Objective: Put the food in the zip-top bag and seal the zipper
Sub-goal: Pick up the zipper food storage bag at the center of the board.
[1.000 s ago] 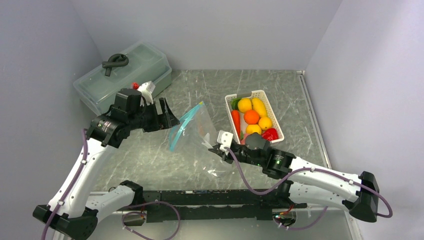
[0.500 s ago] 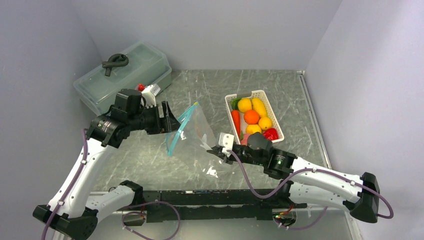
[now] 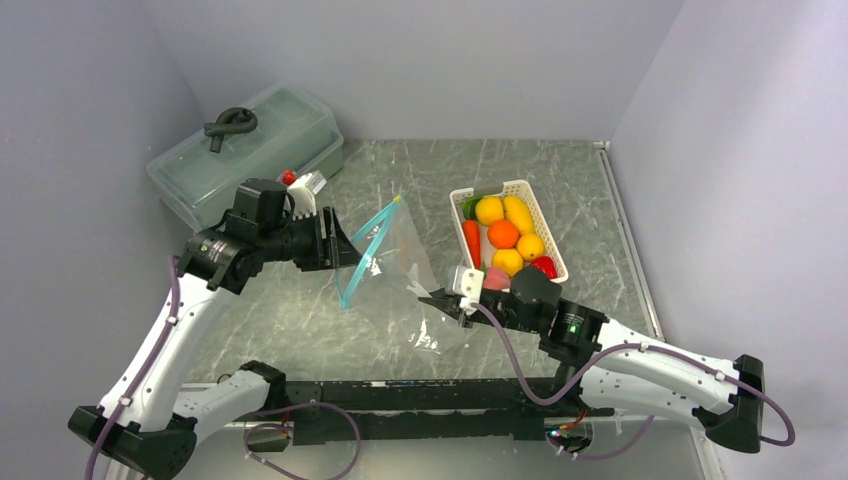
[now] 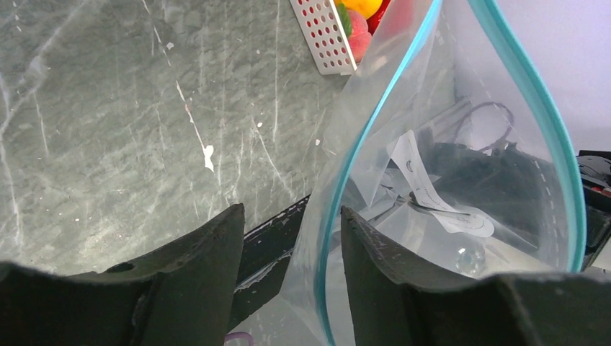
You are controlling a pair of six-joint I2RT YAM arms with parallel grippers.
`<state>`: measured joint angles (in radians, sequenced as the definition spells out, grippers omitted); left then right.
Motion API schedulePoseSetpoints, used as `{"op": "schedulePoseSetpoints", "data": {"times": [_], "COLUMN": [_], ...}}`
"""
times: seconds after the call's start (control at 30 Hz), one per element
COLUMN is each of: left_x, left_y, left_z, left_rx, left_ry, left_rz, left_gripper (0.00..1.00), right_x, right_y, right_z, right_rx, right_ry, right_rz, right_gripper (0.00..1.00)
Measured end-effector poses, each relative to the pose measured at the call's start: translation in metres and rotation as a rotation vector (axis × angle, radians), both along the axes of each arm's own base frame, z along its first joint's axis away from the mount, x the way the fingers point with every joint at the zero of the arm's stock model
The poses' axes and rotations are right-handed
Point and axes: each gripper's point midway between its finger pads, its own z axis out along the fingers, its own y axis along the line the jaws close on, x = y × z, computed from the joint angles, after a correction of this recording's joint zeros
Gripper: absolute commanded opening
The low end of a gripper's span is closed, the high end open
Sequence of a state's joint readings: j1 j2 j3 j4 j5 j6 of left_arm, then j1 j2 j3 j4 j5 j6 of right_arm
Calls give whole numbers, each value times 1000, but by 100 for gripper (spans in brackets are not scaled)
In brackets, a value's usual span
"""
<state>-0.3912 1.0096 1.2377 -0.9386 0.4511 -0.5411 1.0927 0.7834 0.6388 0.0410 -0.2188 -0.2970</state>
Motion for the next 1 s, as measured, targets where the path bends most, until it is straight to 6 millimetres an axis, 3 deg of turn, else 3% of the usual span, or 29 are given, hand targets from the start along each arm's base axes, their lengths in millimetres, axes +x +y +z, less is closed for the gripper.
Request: {"op": "schedulePoseSetpoints", "data": {"times": [0.2,0.4,0.53,0.77,1.0], "left_x": [-1,-3,-5,-3,3], "left_y": [-1,-5,-7,-7,-1], "left_z": [1,5,6,9,14], "left_rx": [-11,-34,-45,-29,22], "left_ry": [0,-5,-1,-16,-34], "left_rz": [-11,-40,-57,-75,-62], "left_gripper": [33,0,0,0,0], "right_x": [0,0,2,7,15], "right_y": [-1,-1,-2,-3,-6], "right_z": [-2,-4,-4,-3,-3], "right_rx": [-10,-16,-16,-15,-21], "right_ry": [-3,-1,-2,-2,-12], "right_rz": [1,-1,-11,-43,-87], "right_gripper": [0,0,0,40,55]}}
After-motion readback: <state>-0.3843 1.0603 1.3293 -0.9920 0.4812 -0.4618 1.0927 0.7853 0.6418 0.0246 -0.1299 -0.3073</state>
